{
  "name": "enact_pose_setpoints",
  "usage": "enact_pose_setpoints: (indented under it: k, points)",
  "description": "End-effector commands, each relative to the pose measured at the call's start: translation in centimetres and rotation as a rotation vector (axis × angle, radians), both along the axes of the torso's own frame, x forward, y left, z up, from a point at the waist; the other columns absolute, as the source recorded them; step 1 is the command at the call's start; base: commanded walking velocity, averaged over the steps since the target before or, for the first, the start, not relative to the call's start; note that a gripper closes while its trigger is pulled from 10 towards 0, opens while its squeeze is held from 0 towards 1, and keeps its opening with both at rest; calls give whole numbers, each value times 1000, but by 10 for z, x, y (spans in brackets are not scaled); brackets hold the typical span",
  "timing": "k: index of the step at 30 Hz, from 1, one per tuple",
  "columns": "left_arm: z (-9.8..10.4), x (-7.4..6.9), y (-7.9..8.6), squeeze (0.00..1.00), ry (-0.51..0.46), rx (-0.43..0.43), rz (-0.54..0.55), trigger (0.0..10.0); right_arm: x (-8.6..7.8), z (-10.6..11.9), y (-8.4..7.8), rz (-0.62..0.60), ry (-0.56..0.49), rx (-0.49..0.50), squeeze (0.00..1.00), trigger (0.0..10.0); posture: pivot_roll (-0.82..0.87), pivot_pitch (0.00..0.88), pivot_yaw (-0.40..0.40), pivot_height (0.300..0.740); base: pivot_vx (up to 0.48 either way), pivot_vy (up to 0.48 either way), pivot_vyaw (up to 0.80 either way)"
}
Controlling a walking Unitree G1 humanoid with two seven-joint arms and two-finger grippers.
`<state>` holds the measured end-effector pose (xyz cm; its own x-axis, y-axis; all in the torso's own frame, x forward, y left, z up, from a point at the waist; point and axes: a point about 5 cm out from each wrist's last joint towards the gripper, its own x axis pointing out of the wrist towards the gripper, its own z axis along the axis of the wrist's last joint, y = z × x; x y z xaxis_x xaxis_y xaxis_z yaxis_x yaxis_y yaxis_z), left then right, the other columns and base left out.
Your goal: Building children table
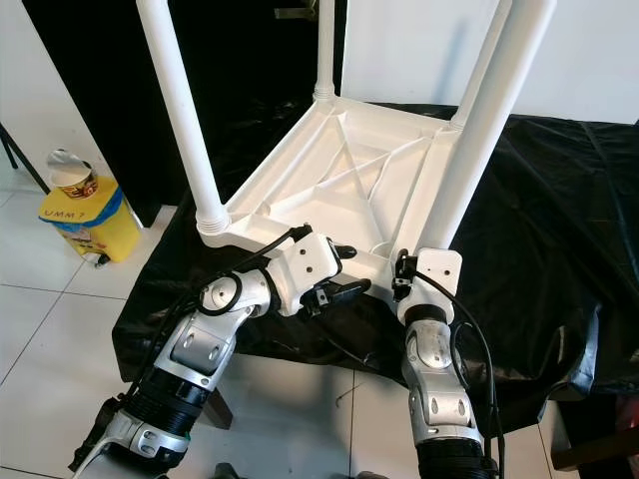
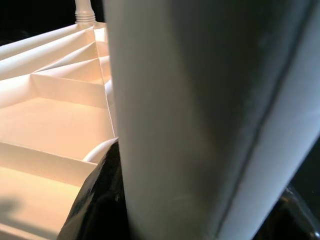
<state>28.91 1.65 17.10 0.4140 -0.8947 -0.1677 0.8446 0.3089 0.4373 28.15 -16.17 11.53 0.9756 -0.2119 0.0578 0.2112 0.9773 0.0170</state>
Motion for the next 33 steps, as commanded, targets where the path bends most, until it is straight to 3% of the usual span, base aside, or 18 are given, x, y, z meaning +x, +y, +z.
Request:
enact_pose_setpoints:
  k: [1, 11, 12, 16, 28, 29, 30, 33]
  points:
    - [4, 6, 1, 0, -44, -39, 104, 10000, -5, -15, -2, -32, 81, 10, 0, 10000, -46, 12, -33, 740, 0, 0, 0]
    - [4, 5, 0, 0, -44, -39, 101, 10000, -5, -14, -5, -71, 75, 29, 0, 10000, -50, 17, -31, 740, 0, 0, 0]
    - [4, 5, 0, 0, -44, -40, 100, 10000, -5, -13, -6, -67, 69, 29, 1000, 10000, -52, 17, -31, 740, 0, 0, 0]
    - [3, 4, 0, 0, -44, -40, 99, 10000, -5, -11, -7, -55, 59, 28, 1000, 10000, -53, 16, -30, 740, 0, 0, 0]
    - [2, 3, -1, 0, -41, -41, 95, 10000, -13, -2, -14, 141, -19, -24, 1000, 10000, -54, 12, -36, 740, 0, 0, 0]
    - [2, 3, -1, 0, -41, -40, 95, 10000, -14, -2, -17, 206, -14, -25, 224, 10000, -59, 8, -36, 740, 0, 0, 0]
    - [2, 3, -1, 0, -41, -39, 93, 10000, -14, -3, -20, 270, -9, -29, 0, 10000, -61, 4, -35, 740, 0, 0, 0]
    - [3, 4, -2, 0, -42, -39, 90, 10000, -12, -2, -25, 351, -6, -47, 0, 10000, -61, 0, -34, 740, 0, 0, 0]
